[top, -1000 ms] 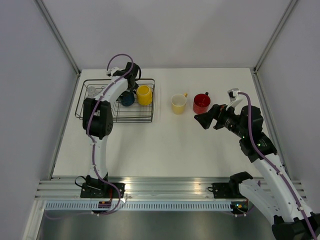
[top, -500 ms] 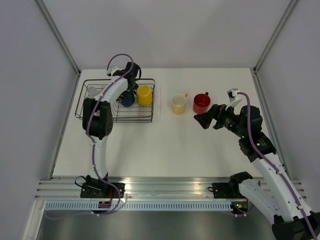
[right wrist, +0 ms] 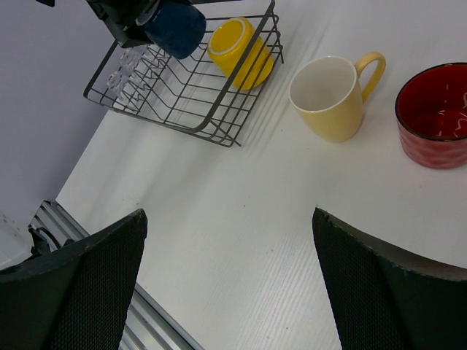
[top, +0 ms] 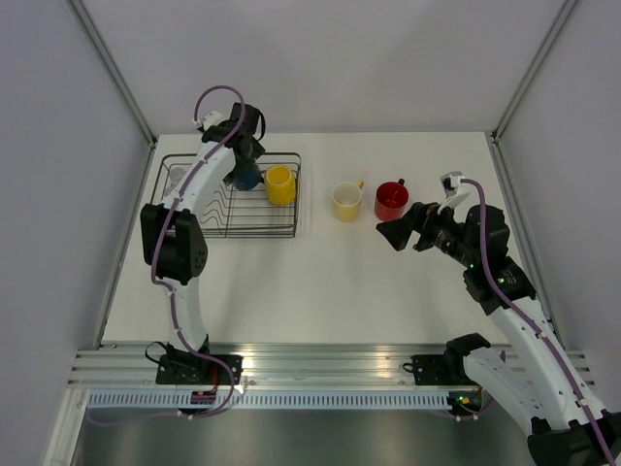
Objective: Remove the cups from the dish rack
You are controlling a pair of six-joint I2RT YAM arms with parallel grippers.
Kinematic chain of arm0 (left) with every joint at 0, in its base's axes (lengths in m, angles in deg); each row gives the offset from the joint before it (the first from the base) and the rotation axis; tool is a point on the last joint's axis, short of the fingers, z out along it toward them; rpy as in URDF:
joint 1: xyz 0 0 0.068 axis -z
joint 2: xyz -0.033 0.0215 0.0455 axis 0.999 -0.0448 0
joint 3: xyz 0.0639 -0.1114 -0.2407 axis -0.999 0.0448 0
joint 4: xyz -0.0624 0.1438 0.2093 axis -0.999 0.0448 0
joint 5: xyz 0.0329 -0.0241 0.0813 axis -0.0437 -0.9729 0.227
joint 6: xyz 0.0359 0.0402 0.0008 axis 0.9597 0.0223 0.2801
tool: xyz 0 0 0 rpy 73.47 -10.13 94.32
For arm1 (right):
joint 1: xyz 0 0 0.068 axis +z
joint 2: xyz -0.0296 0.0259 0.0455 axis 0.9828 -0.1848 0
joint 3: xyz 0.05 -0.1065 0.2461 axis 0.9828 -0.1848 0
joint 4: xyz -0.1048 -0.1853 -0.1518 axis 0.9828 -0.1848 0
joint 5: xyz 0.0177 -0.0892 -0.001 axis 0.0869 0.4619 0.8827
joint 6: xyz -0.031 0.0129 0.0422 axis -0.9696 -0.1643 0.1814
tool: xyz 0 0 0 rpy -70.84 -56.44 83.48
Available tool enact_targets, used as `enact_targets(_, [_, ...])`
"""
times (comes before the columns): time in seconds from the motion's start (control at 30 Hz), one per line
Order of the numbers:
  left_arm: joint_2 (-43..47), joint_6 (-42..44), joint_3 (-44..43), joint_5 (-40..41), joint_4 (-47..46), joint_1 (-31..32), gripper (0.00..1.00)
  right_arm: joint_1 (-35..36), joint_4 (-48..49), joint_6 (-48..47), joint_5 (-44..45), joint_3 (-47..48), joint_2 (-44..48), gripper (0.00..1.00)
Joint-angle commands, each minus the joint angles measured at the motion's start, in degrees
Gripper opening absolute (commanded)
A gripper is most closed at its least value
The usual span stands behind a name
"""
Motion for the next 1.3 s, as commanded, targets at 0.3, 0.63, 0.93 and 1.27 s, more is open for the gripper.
enact_targets(0.3, [27.6,10.4,15.9,-24.2,-21.5,0.4,0.02,0.2,12.8,5.3,-17.0,-1.7,-4.5,0.98])
enact_targets(0.63, [43.0,5.0,37.1,-61.2,-53.4,0.6,0.02,9.9,28.7,9.1,-18.1,-3.2,-5.6,0.98])
enact_targets(0.93, [51.6,-9.9,53.4,-73.4,-81.3,5.7,0.02,17.0,41.6,11.9,-14.7,-4.4,-6.2,0.98])
enact_targets(1.27, [56.8,-8.0,60.5,-65.6,-82.3,20.5,0.02,19.3,51.4,15.1,-14.9,-4.9,-7.8,0.89])
